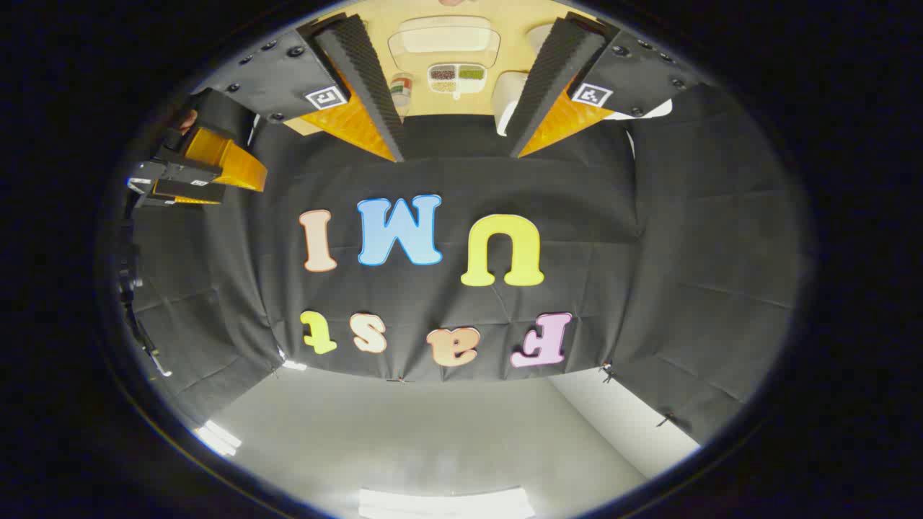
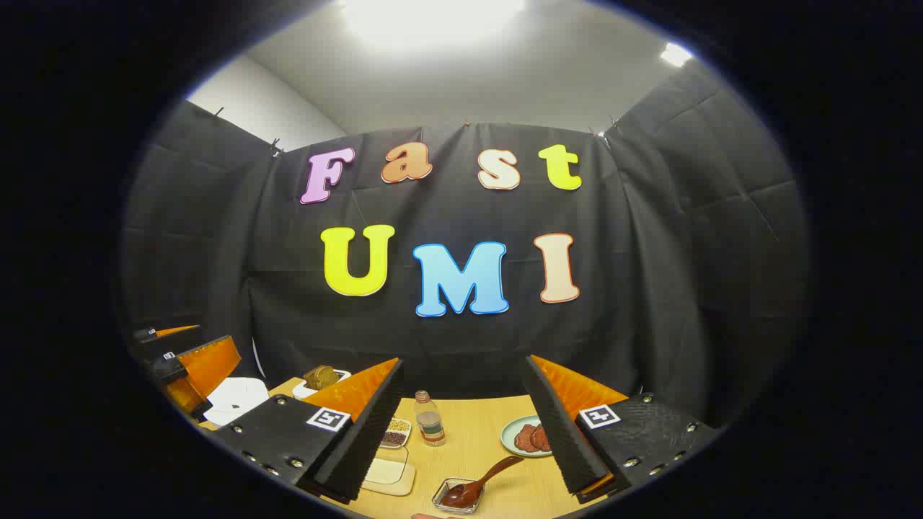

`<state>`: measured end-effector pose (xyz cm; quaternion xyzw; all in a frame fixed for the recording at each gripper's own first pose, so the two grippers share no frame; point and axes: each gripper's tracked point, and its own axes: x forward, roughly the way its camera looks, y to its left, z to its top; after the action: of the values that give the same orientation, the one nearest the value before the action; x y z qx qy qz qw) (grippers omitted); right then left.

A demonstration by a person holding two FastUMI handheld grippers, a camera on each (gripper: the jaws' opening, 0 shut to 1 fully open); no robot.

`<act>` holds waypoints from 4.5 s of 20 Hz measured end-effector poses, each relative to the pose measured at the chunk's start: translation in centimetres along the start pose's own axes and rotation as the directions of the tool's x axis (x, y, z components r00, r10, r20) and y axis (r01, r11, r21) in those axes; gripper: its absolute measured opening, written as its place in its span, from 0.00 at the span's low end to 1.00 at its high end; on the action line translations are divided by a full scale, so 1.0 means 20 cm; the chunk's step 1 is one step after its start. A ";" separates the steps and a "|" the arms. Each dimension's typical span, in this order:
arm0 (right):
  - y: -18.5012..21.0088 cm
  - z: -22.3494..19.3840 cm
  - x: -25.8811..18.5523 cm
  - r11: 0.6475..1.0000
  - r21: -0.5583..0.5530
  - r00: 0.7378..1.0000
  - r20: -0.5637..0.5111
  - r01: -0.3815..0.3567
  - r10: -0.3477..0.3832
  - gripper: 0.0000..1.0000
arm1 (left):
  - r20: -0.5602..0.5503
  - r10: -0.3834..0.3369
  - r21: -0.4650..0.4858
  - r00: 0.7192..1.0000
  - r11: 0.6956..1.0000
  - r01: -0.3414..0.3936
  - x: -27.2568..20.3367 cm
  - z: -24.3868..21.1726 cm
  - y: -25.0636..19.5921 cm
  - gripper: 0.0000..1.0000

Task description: Close the left gripper, press the button to open the rice cooker; take a wooden spoon from the chopstick holder with the right hand, scoop a spoonful of rice and pour it into the rice cooker, then put the wooden spoon back into the chopstick holder.

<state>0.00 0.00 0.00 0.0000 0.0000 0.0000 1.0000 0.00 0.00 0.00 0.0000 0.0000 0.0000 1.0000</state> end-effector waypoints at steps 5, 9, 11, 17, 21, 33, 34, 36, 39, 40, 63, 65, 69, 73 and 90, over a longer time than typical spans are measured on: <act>-0.01 0.02 0.01 1.000 0.005 1.000 0.007 0.021 -0.021 0.99 | 0.016 -0.020 0.005 1.000 1.000 0.020 -0.01 0.03 -0.02 0.97; -0.02 0.01 -0.01 1.000 0.002 1.000 0.008 0.027 -0.027 1.00 | 0.007 -0.027 -0.006 1.000 1.000 0.027 -0.01 -0.01 -0.03 0.96; -0.03 0.01 -0.02 1.000 0.000 1.000 0.007 0.031 -0.031 0.99 | 0.001 -0.033 -0.009 0.999 0.999 0.033 -0.01 -0.02 -0.03 0.98; -0.03 0.02 -0.01 0.999 0.001 0.999 0.007 0.038 -0.038 0.99 | 0.012 -0.033 -0.009 0.999 0.999 0.033 0.01 -0.03 0.00 0.96; -0.01 0.00 -0.02 0.999 -0.009 0.999 0.001 0.041 -0.041 0.99 | -0.007 -0.031 -0.028 0.999 0.999 0.031 0.02 -0.10 0.04 0.97; -0.06 -0.17 -0.05 0.997 -0.033 0.994 -0.079 0.067 -0.070 1.00 | -0.256 0.039 -0.073 0.966 0.996 -0.059 0.13 -0.56 0.52 0.08; -0.06 -0.19 -0.04 0.997 -0.035 0.994 -0.086 0.069 -0.072 1.00 | -0.278 0.057 -0.074 0.959 0.994 -0.081 0.13 -0.59 0.60 0.08; -0.07 -0.21 -0.05 0.996 -0.041 0.992 -0.098 0.074 -0.078 1.00 | -0.319 0.088 -0.080 0.944 0.990 -0.120 0.16 -0.67 0.74 0.08; -0.08 -0.24 -0.05 0.996 -0.048 0.990 -0.110 0.077 -0.082 1.00 | -0.414 0.100 -0.148 0.905 0.973 -0.175 0.18 -0.84 0.94 0.08; -0.08 -0.24 -0.06 0.995 -0.051 0.990 -0.114 0.081 -0.087 0.99 | -0.447 0.107 -0.170 0.888 0.965 -0.202 0.19 -0.89 1.01 0.08; -0.16 -0.36 -0.03 0.993 -0.071 0.978 -0.182 0.092 -0.104 1.00 | -0.550 0.247 -0.017 0.798 0.952 -0.307 0.42 -1.13 1.46 0.12; -0.14 -0.35 -0.02 0.994 -0.074 0.980 -0.177 0.075 -0.087 0.99 | -0.476 0.272 -0.008 0.836 0.950 -0.313 0.46 -0.92 1.48 0.35; -0.11 -0.34 -0.01 0.996 -0.068 0.984 -0.168 0.056 -0.067 0.99 | -0.291 0.330 0.050 0.898 0.943 -0.330 0.48 -0.53 1.51 0.99; -0.14 -0.35 0.00 0.996 -0.061 0.983 -0.167 0.063 -0.072 0.99 | -0.158 0.290 0.067 0.944 0.957 -0.283 0.39 -0.25 1.31 0.97; -0.32 -1.12 0.26 0.983 0.083 0.864 -0.492 0.166 -0.105 1.00 | -0.106 0.109 -0.001 0.988 0.994 -0.110 0.11 -0.19 0.62 0.97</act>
<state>5.18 -6.50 -22.42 0.0613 0.2511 -0.0703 0.9635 2.24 12.45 -3.79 -0.0034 0.0528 0.0547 0.9971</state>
